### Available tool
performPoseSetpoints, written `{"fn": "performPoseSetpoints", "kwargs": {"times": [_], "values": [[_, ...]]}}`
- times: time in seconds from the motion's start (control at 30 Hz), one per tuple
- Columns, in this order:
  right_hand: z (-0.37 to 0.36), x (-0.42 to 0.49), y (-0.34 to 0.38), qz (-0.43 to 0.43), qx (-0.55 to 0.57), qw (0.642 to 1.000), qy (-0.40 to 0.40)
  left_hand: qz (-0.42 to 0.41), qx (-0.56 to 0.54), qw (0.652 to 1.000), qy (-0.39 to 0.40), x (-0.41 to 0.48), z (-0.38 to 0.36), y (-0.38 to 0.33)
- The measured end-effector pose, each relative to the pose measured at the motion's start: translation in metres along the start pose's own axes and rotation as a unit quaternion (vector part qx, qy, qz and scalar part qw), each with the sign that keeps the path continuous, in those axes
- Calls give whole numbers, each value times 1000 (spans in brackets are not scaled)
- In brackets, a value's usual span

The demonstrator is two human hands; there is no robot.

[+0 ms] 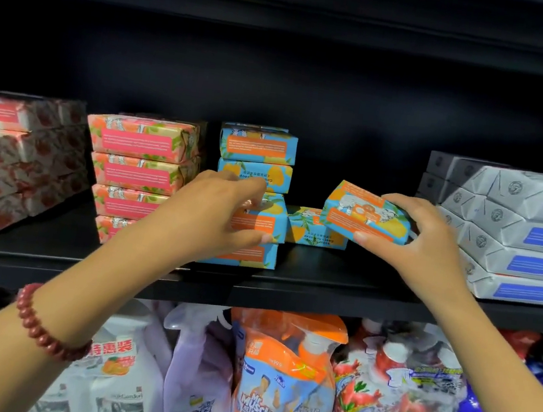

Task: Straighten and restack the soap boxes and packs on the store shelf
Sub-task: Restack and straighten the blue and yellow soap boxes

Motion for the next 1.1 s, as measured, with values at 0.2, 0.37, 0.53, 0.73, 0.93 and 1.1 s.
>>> {"fn": "performPoseSetpoints", "kwargs": {"times": [0.2,0.37,0.53,0.73,0.93,1.1], "values": [[-19,19,-2,17,-7,1000,16,48,-38,998,-25,1,7,10],[-35,33,2,29,-2,998,47,77,14,995,-60,-3,11,9],[-56,53,3,18,-24,994,105,22,-53,985,-161,-32,29,-11],[-79,56,5,18,-15,986,166,-6,-103,973,-207,-58,34,-22],[-90,56,6,46,-37,972,230,11,-126,967,-221,-64,33,-18],[-81,49,4,20,-34,974,223,13,-140,967,-214,-54,29,-18]]}}
Point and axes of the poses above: each hand's wrist, its own x-axis towards the middle knuckle, its own z-axis out of the back of the hand, y = z × x, the point moved 10 cm from there along x, towards the middle knuckle, and after that the axes turned 14 degrees about -x, right-handed, at the moved point
